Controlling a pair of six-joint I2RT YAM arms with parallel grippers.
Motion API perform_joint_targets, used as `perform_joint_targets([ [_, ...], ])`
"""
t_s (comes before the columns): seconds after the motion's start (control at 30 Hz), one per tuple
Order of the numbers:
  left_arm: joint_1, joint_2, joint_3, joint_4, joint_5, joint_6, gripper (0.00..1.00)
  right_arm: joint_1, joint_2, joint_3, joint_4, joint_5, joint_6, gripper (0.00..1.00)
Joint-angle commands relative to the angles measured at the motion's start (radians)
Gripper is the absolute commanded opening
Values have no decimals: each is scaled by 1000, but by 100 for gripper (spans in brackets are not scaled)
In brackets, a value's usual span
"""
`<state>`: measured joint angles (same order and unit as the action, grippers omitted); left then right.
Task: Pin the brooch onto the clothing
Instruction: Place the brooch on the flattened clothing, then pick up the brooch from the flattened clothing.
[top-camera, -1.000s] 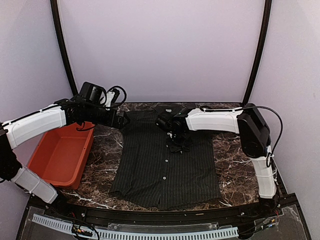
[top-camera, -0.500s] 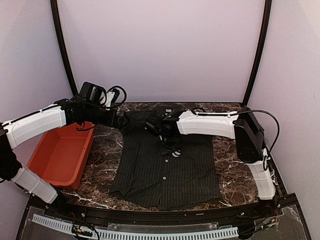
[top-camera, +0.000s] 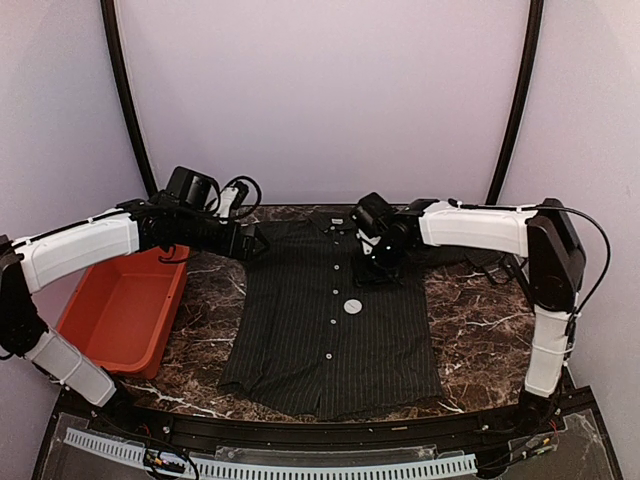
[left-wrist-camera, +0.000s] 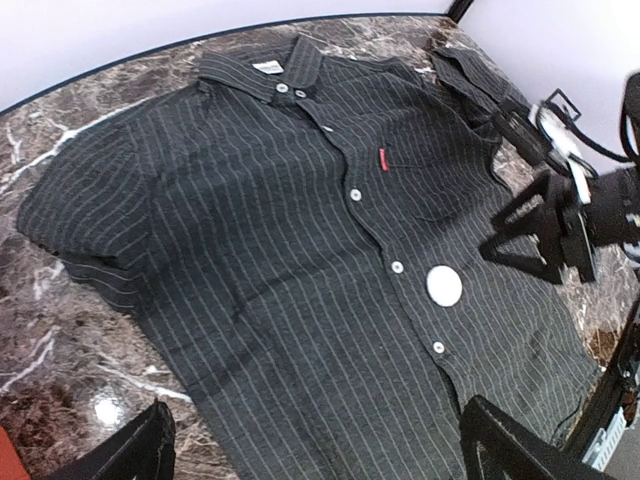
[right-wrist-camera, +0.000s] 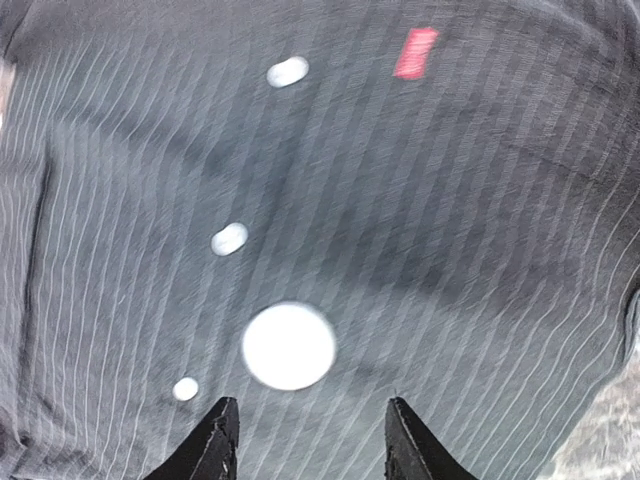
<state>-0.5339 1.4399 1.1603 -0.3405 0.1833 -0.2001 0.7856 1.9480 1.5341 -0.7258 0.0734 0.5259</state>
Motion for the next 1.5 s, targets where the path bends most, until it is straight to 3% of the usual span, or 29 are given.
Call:
perform_joint_targets([
  [0.0,-63,32,16,20,73,-49,99,-103,-20,-94,169,-235,-38,46],
  [0.1,-107,54,5,69,88,-121,98,-138,-7,-113,231,-313,-38,45],
  [0.3,-171,145,-99,344,129,-327,89,-158,61,-100,303,-440,-32,42],
  [0.5,-217,331,-77,531,173,-428,62,-176,121,-88,326,-476,-22,40],
  [0.63,-236,423,-67,678,205,-482,50,-185,121,-99,330,-471,-31,39],
  [1.03,-302,556,9,719,219,-522,14,-197,105,-182,357,-508,-36,36],
  [1.3,-302,602,-11,723,219,-534,1,-197,53,-240,378,-541,-28,34],
  [1.47,-302,614,-31,728,217,-536,1,-197,29,-247,376,-551,-21,34],
])
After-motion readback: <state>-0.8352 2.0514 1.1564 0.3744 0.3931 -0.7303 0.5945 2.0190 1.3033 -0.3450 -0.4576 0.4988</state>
